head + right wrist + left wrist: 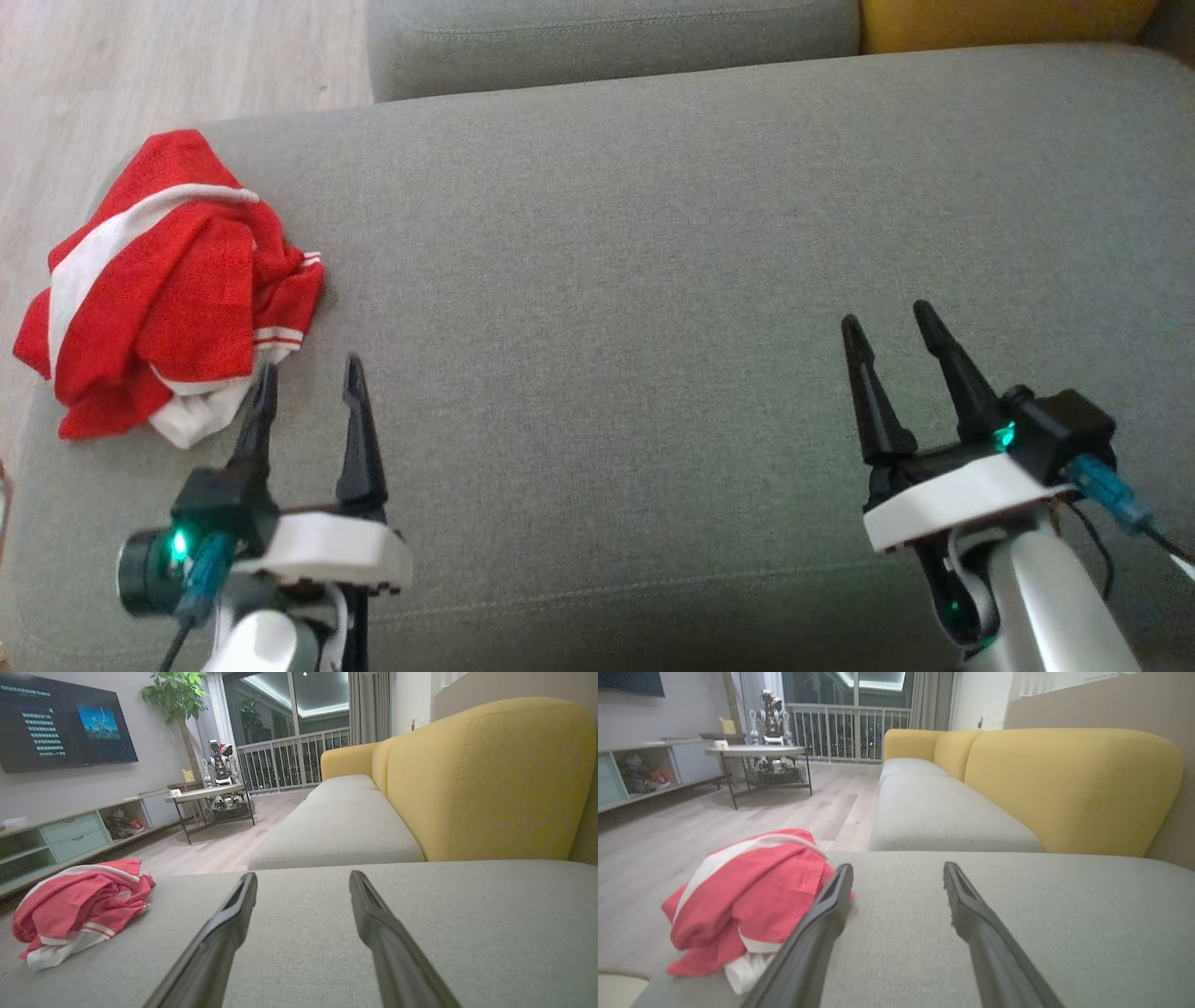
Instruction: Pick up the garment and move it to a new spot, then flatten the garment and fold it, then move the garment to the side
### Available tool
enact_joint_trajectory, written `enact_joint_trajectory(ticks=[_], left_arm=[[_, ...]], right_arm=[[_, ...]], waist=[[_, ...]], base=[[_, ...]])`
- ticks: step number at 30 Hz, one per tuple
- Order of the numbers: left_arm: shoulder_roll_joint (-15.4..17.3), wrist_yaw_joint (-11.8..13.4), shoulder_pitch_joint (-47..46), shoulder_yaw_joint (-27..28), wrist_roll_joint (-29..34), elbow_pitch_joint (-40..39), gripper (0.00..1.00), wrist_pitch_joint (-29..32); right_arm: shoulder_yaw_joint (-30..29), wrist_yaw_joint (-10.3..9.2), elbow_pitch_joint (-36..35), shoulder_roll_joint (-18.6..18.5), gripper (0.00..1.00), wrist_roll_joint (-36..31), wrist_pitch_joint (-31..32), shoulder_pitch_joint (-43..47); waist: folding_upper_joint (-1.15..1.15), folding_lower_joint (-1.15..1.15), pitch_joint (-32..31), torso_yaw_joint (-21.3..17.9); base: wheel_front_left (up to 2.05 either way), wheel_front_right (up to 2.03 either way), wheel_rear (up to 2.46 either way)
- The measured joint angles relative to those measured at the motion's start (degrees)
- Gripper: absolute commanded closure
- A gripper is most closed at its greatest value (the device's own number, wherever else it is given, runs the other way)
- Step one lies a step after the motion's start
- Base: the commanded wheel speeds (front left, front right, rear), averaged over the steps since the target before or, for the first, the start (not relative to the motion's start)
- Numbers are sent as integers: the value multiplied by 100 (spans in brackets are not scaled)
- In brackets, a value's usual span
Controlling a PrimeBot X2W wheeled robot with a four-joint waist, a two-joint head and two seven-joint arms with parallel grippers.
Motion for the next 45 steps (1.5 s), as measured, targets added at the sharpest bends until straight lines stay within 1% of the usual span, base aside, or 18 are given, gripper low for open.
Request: enact_joint_trajectory(ticks=[4, 6, 9, 14, 15, 20, 22, 23, 30, 38, 42, 45], left_arm=[[-309, -573, 281, 406, 5, 400, 0, -56], [-426, -835, 328, 553, 153, 626, 0, -82], [-577, -1137, 323, 766, 470, 793, 0, -107], [-855, -1513, 315, 1127, 765, 957, 0, -107], [-855, -1513, 315, 1127, 765, 957, 0, -107], [-1006, -1708, 308, 1389, 1098, 1037, 0, -107], [-1057, -1782, 308, 1490, 1198, 1039, 0, -107], [-1100, -1834, 309, 1557, 1282, 1048, 0, -107], [-1203, -2005, 325, 1851, 1423, 1067, 0, -107], [-1318, -2116, 618, 2039, 1578, 1017, 0, -107], [-1350, -2168, 717, 2174, 1607, 915, 0, -107], [-1373, -2258, 728, 2242, 1616, 879, 0, -107]], right_arm=[[-3, 0, 307, -1, 0, -157, -93, 0], [0, 0, 438, -3, 0, -175, -115, -3], [22, 0, 493, -4, 0, -331, -166, -32], [21, 0, 528, -5, 0, -334, -166, -154], [21, 0, 528, -5, 0, -334, -166, -154], [44, 0, 434, -12, 0, -297, -166, -146], [77, 0, 341, -13, 0, -116, -167, -128], [114, 0, 254, -14, 0, 3, -167, -115], [388, 0, 192, -18, 0, 22, -167, -83], [495, 0, 211, -16, 0, 84, -166, 128], [502, 0, 204, -16, 0, 99, -167, 133], [506, 0, 204, -15, 0, 156, -167, 141]], waist=[[0, 0, -28, -15], [0, 0, -30, -23], [0, 0, -27, -34], [0, 0, -31, -17], [0, 0, -31, -17], [0, 0, -68, 166], [0, 0, -75, 279], [0, 0, -77, 416], [0, 0, -103, 1044], [0, 0, -205, 1796], [0, 0, -276, 2054], [0, 0, -321, 2143]], base=[[0, 0, 0], [0, 0, 0], [0, 0, 0], [0, 0, 0], [0, 0, 0], [0, 0, 0], [0, 0, 0], [0, 0, 0], [0, 0, 0], [0, 0, 0], [0, 0, 0], [0, 0, 0]])
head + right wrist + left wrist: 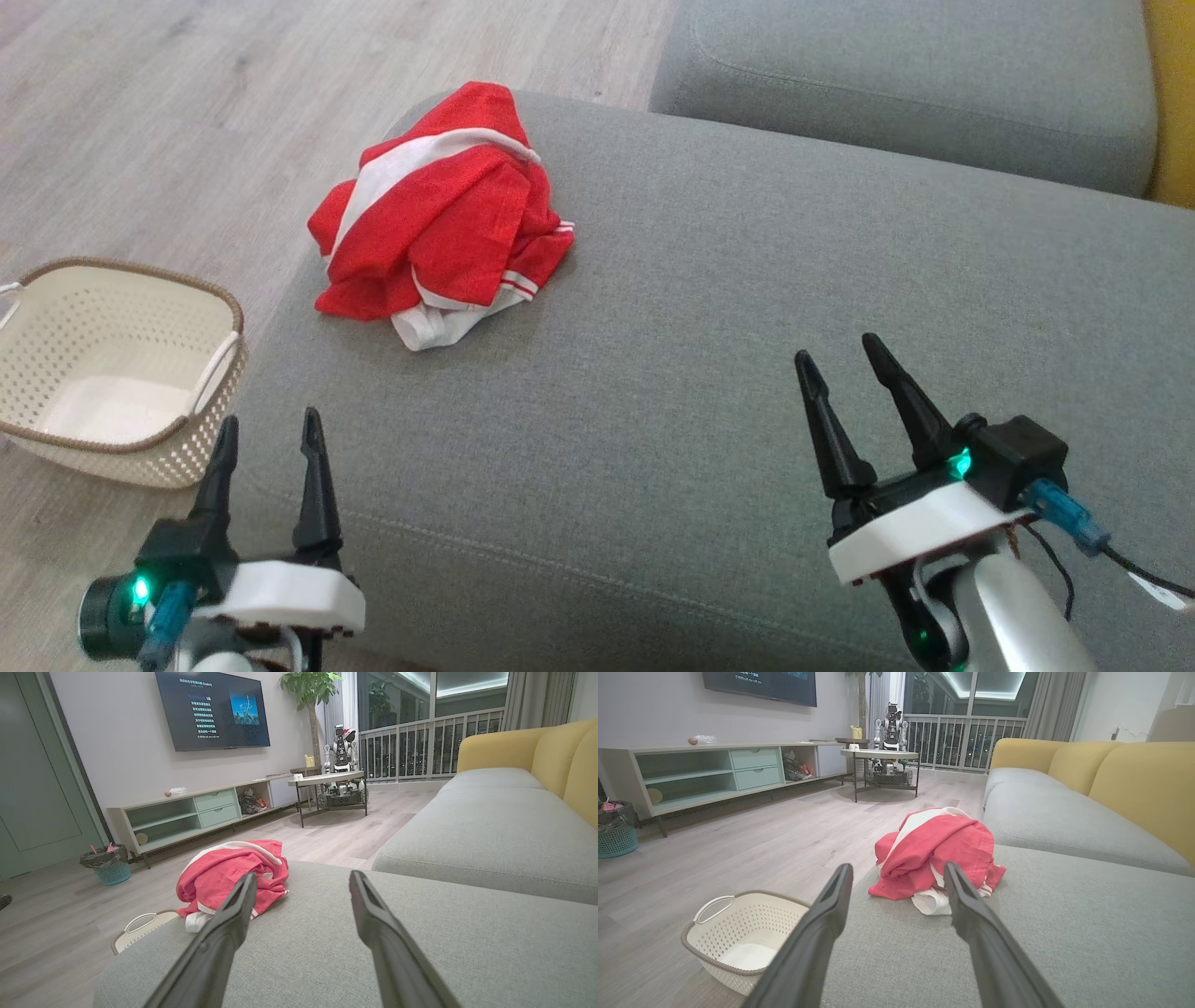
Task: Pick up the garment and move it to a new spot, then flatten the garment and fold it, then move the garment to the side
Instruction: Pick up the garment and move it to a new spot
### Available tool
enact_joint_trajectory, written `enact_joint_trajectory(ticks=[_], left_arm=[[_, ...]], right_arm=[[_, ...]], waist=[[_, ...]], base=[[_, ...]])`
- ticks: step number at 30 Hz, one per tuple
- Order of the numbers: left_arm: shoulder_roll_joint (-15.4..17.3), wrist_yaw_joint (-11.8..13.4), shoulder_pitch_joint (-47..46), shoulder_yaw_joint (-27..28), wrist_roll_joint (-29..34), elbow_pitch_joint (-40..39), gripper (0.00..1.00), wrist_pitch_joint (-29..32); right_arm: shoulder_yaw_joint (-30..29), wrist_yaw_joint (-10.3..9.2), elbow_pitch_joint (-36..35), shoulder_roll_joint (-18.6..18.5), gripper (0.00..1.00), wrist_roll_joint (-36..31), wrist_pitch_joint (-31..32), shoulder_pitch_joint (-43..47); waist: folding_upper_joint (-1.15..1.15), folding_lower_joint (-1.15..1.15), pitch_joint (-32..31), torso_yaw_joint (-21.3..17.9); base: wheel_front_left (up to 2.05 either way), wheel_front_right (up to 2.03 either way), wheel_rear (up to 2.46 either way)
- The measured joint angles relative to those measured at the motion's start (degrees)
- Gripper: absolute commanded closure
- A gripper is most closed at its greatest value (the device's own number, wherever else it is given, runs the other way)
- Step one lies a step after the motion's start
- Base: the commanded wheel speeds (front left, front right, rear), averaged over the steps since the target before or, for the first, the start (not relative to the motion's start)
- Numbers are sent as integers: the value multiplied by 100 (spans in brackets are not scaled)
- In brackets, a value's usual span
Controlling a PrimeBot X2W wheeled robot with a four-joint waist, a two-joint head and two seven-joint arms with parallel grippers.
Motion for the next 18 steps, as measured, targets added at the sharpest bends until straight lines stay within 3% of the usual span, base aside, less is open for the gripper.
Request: enact_joint_trajectory(ticks=[5, 11, 16, 18], left_arm=[[-49, -126, 14, 155, -34, 16, 0, 0], [19, -486, -163, 394, -107, 149, 0, 0], [361, -891, -1080, 474, -355, 546, 0, 53], [465, -1027, -1622, 559, -745, 803, 0, 388]], right_arm=[[63, 0, -1, 0, 0, 14, 0, 8], [84, 0, -60, -1, 0, 37, 0, -12], [27, 0, -227, -2, 0, -201, 0, -152], [-30, 0, -300, -2, 0, -312, 0, -317]], waist=[[0, 0, 21, -40], [0, 0, 259, -197], [0, 0, 679, -325], [0, 0, 901, -369]], base=[[0, 0, 0], [0, 0, 0], [0, 0, 0], [0, 0, 0]])
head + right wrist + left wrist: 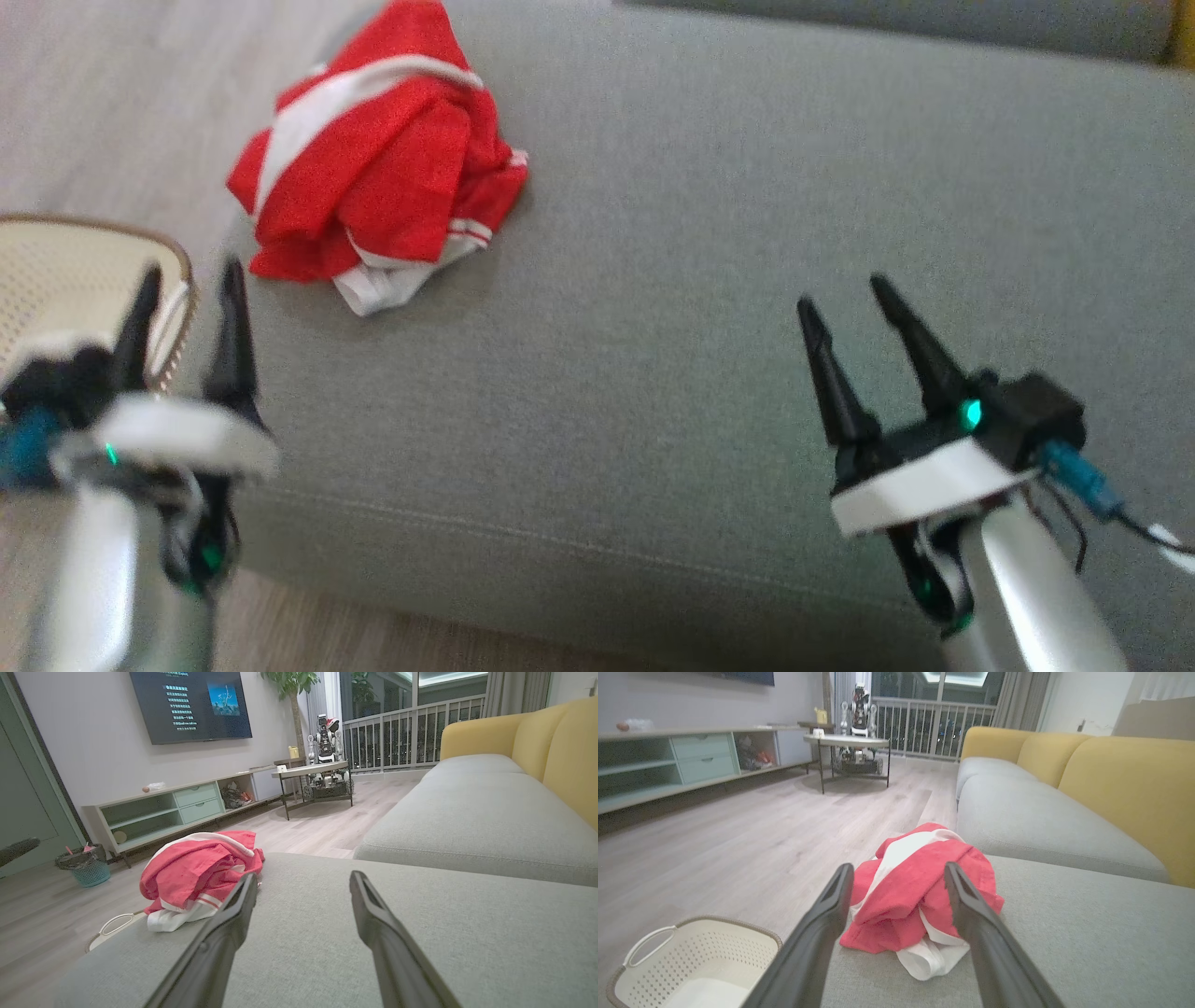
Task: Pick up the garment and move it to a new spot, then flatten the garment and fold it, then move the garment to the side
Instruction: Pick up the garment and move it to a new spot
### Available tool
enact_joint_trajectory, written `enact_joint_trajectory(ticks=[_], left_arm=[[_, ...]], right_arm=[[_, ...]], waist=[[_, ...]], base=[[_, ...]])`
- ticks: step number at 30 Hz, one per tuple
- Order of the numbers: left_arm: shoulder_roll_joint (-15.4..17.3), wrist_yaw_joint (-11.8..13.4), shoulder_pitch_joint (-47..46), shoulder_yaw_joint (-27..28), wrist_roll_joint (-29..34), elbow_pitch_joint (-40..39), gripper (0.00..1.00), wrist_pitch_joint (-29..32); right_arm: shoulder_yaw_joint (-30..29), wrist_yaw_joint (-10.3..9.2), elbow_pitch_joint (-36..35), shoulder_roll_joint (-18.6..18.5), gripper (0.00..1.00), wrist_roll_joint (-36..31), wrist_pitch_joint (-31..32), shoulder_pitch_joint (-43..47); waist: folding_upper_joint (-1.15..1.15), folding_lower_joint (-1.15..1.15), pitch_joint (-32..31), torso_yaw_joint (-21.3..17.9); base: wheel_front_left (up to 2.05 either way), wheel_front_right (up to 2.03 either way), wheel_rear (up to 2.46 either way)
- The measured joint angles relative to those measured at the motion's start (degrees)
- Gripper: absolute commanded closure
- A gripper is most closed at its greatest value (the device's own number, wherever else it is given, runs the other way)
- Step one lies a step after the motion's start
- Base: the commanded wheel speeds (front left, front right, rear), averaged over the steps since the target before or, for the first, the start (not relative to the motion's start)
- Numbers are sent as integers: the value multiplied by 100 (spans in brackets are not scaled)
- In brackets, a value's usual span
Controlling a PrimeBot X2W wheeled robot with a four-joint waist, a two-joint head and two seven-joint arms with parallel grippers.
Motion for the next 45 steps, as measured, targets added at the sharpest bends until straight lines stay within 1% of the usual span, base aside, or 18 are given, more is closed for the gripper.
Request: enact_joint_trajectory(ticks=[3, 5, 9, 13, 15, 16, 18, 22, 23, 24, 25, 26, 29, 32, 35, 38, 42, 45], left_arm=[[348, -116, -850, -29, -267, 457, 0, 467], [579, -136, -1380, -108, -466, 742, 0, 732], [1004, -141, -2218, -573, -689, 1343, 0, 1178], [1413, -162, -2821, -1141, -953, 1857, 0, 1376], [1569, -180, -3097, -1336, -1136, 2148, 0, 1451], [1569, -180, -3097, -1336, -1136, 2148, 0, 1451], [1682, -180, -3335, -1540, -1230, 2392, 0, 1528], [1773, -183, -3729, -1883, -1502, 2878, 0, 1764], [1773, -183, -3802, -1894, -1570, 3021, 0, 1809], [1775, -183, -3874, -1907, -1631, 3176, 39, 1867], [1800, -183, -3934, -1971, -1669, 3295, 83, 1916], [1813, -183, -3983, -2052, -1719, 3383, 100, 1962], [1798, -183, -4094, -2143, -1976, 3556, 100, 1990], [1818, -183, -4223, -2286, -2003, 3682, 100, 1883], [1862, -183, -4308, -2391, -1962, 3771, 100, 1535], [1860, -183, -4409, -2260, -2079, 3888, 100, 1183], [1829, -166, -4478, -2226, -2030, 3889, 100, 567], [1774, -103, -4473, -2198, -2030, 3829, 100, 142]], right_arm=[[-43, 0, -65, -20, 0, -180, 0, -326], [-45, 0, -134, -26, 0, -243, 0, -503], [-27, 0, -279, -49, 0, -254, 0, -739], [18, 0, -385, -60, 0, -254, 0, -912], [31, 0, -410, -64, 0, -259, 0, -979], [31, 0, -410, -64, 0, -259, 0, -979], [22, 0, -441, -70, 0, -259, 0, -1016], [-4, 0, -471, -75, 0, -260, -1, -1017], [-11, 0, -475, -76, 0, -260, -1, -1018], [-21, 0, -480, -76, 0, -260, -1, -1019], [-27, 0, -486, -76, 0, -260, -1, -1023], [-34, 0, -493, -76, 0, -259, -1, -1029], [-65, 0, -505, -76, 0, -252, -1, -1042], [-77, 0, -504, -76, 0, -250, -1, -1042], [-86, 0, -500, -76, 0, -225, -1, -1042], [-127, 0, -488, -76, 0, -183, -1, -1040], [-210, 0, -434, -75, 0, -167, -15, -1017], [-278, 0, -371, -76, 0, -131, -15, -977]], waist=[[0, 0, 360, -81], [0, 0, 597, -147], [0, 1, 1049, -304], [0, 1, 1407, -499], [0, 1, 1543, -610], [0, 1, 1543, -610], [0, 1, 1655, -708], [0, 1, 1826, -860], [0, 1, 1855, -887], [0, 1, 1880, -909], [0, 1, 1902, -929], [0, 1, 1918, -945], [0, 1, 1935, -960], [0, 0, 1910, -943], [0, 0, 1837, -927], [0, 0, 1719, -901], [0, 0, 1506, -839], [0, 0, 1305, -779]], base=[[0, 0, 0], [0, 0, 0], [0, 0, 0], [0, 0, 0], [0, 0, 0], [0, 0, 0], [0, 0, 0], [0, 0, 0], [0, 0, 0], [0, 0, 0], [0, 0, 0], [0, 0, 0], [0, 0, 0], [0, 0, 0], [0, 0, 0], [0, 0, 0], [0, 0, 0], [0, 0, 0]])
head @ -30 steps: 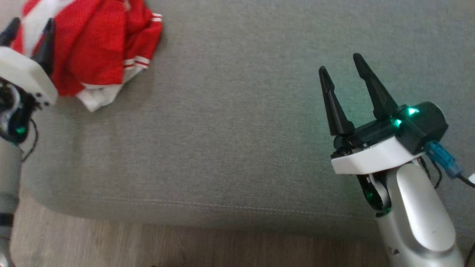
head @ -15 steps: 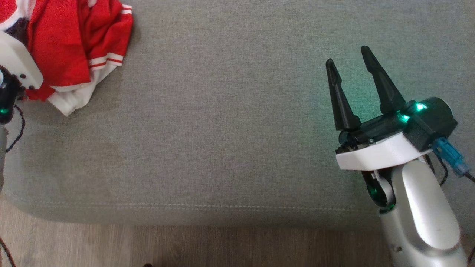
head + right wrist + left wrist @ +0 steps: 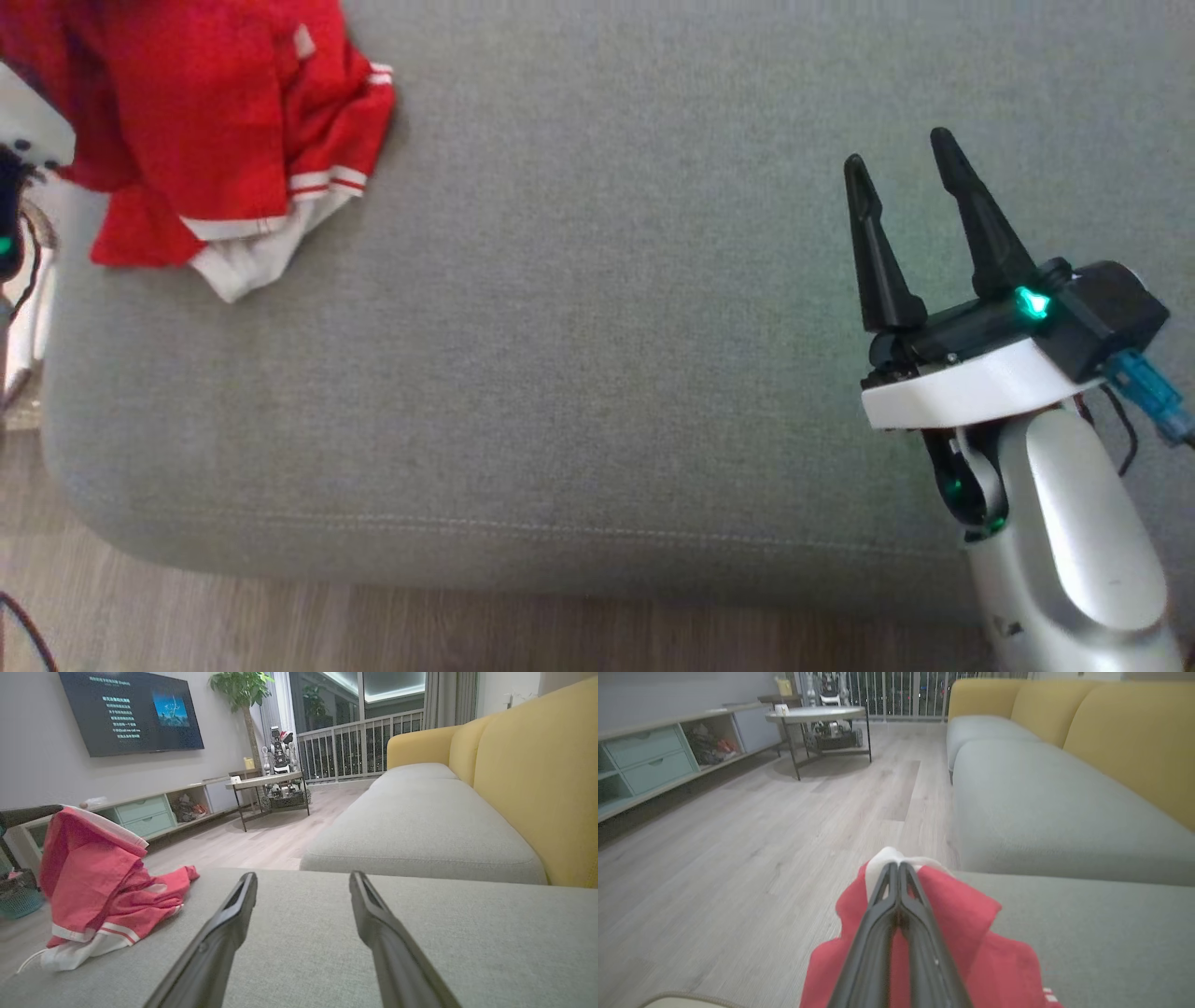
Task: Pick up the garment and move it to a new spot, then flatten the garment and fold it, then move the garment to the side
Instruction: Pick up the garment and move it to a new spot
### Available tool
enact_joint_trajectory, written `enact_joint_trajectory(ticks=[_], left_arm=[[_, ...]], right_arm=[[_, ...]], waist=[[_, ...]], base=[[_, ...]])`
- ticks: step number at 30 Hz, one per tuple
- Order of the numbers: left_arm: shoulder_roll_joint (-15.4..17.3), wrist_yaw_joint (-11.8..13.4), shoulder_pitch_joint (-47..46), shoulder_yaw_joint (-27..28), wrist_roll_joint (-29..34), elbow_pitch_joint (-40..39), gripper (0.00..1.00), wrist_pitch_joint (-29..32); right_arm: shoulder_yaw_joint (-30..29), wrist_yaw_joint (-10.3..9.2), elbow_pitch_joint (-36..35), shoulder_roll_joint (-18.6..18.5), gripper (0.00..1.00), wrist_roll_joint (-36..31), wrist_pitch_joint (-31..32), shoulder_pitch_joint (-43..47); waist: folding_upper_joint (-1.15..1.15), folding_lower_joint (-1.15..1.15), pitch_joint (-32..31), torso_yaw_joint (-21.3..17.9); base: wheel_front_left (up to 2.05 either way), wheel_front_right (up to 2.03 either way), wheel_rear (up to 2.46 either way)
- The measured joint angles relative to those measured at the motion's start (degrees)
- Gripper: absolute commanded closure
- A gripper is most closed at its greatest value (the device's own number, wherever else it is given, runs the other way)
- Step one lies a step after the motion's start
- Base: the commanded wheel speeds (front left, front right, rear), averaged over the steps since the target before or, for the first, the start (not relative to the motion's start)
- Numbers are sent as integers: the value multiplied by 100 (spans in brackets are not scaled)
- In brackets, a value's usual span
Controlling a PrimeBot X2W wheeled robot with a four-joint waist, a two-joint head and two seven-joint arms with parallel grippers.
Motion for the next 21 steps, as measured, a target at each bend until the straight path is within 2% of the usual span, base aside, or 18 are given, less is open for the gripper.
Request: enact_joint_trajectory(ticks=[6, 13, 21], left_arm=[[-80, 130, 111, 155, -1, -569, 100, -436], [-296, 383, 829, 245, -7, -2186, 100, -522], [-592, 667, 1224, -99, -170, -4011, 100, 191]], right_arm=[[15, 0, 48, 1, 0, 101, 0, 163], [21, 0, 90, 4, 0, 224, 0, 447], [-31, 0, -51, 9, 0, 396, 0, 443]], waist=[[0, 0, -479, 94], [0, 0, -1104, 98], [0, 0, -1217, -344]], base=[[0, 0, 0], [0, 0, 0], [0, 0, 0]])
